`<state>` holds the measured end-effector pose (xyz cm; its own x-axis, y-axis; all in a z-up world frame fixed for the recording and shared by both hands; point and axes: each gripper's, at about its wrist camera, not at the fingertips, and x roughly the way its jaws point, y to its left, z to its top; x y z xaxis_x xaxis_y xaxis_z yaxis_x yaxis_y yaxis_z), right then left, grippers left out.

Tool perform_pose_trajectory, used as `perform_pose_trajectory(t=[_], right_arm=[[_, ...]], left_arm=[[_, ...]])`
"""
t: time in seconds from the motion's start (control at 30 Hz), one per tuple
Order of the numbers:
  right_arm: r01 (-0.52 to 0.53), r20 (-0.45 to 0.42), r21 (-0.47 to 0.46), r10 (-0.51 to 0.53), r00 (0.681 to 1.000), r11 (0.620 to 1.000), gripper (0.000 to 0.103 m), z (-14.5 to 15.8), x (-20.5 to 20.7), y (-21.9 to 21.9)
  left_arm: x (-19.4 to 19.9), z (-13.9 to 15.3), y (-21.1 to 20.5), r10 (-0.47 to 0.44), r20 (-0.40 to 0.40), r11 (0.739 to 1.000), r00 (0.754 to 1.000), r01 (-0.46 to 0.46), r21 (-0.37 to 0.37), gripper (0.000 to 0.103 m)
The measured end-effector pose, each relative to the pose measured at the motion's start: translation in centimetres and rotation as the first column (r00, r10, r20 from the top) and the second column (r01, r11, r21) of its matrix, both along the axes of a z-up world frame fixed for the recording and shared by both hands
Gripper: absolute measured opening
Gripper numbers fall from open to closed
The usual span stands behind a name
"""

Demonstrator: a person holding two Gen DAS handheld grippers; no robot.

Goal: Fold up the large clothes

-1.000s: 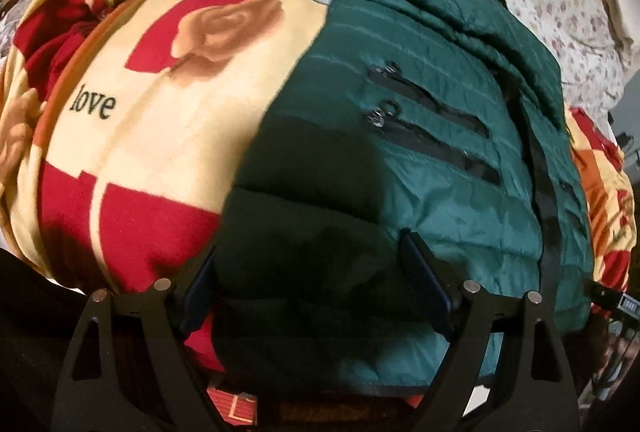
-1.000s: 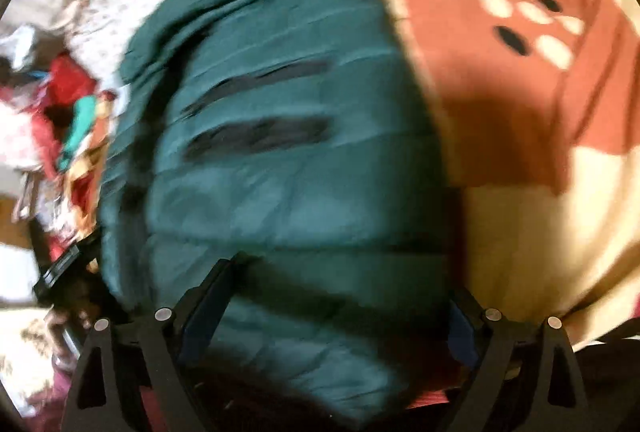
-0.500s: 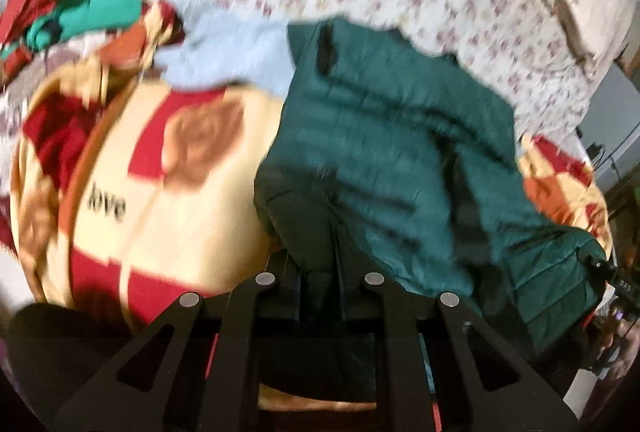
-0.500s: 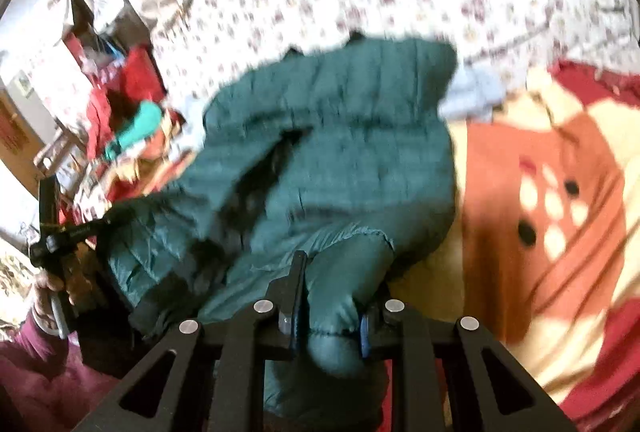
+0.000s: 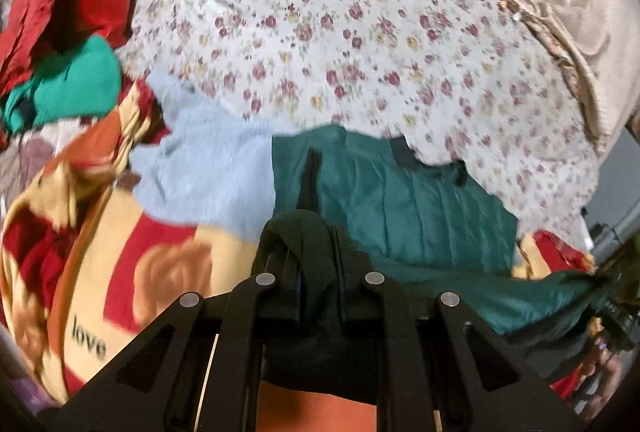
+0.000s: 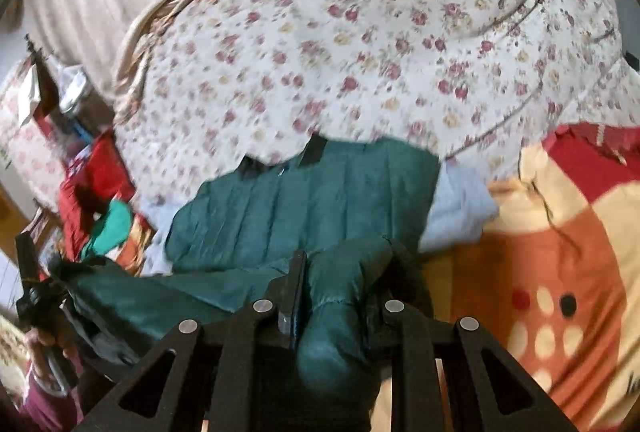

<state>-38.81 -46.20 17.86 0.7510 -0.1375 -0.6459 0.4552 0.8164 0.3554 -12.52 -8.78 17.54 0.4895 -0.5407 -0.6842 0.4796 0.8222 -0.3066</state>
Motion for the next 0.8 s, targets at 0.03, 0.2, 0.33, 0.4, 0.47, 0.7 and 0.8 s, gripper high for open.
perform_pose_trajectory(t=[0.03, 0.2, 0.33, 0.4, 0.47, 0.7, 0.8], right_arm=[[0.007, -0.005, -0.007, -0.007, 1.0, 1.0, 0.019, 0.0, 0.9, -0.6], [0.067, -0.05, 0.003, -0.066, 0.997, 0.998, 0.019, -1.5, 6.0, -5.2], [0.107, -0.094, 0.065, -0.1, 0.991, 0.992, 0.019, -4.4, 9.3, -8.8], [0.133, -0.124, 0.116, -0.119, 0.985, 0.984, 0.024, -6.6, 10.8, -10.4], [0.145, -0.098, 0.164, -0.13, 0.987, 0.976, 0.029, -8.0, 11.3, -11.5], [0.125, -0.013, 0.079, -0.124, 0.992, 0.989, 0.073, -3.9, 7.9, -10.2], [0.102, 0.02, -0.076, -0.1, 0.995, 0.992, 0.074, -1.0, 6.2, -7.4]], left_arm=[[1.2, 0.0, -1.2, 0.015, 0.008, 1.0, 1.0, -0.015, 0.013, 0.012], [5.7, -1.0, -5.7, 0.066, 0.035, 0.994, 0.997, -0.069, 0.083, 0.012], [9.5, -3.9, -9.3, 0.106, 0.0, 0.982, 0.994, -0.105, 0.155, 0.012], [10.6, -5.5, -10.7, 0.125, -0.013, 0.975, 0.992, -0.12, 0.189, 0.012], [11.4, -6.9, -11.8, 0.138, -0.017, 0.968, 0.99, -0.131, 0.212, 0.013], [13.0, -8.6, -13.4, 0.13, -0.049, 0.962, 0.99, -0.114, 0.248, 0.016], [12.8, -8.7, -13.5, 0.133, -0.039, 0.961, 0.99, -0.119, 0.25, 0.016]])
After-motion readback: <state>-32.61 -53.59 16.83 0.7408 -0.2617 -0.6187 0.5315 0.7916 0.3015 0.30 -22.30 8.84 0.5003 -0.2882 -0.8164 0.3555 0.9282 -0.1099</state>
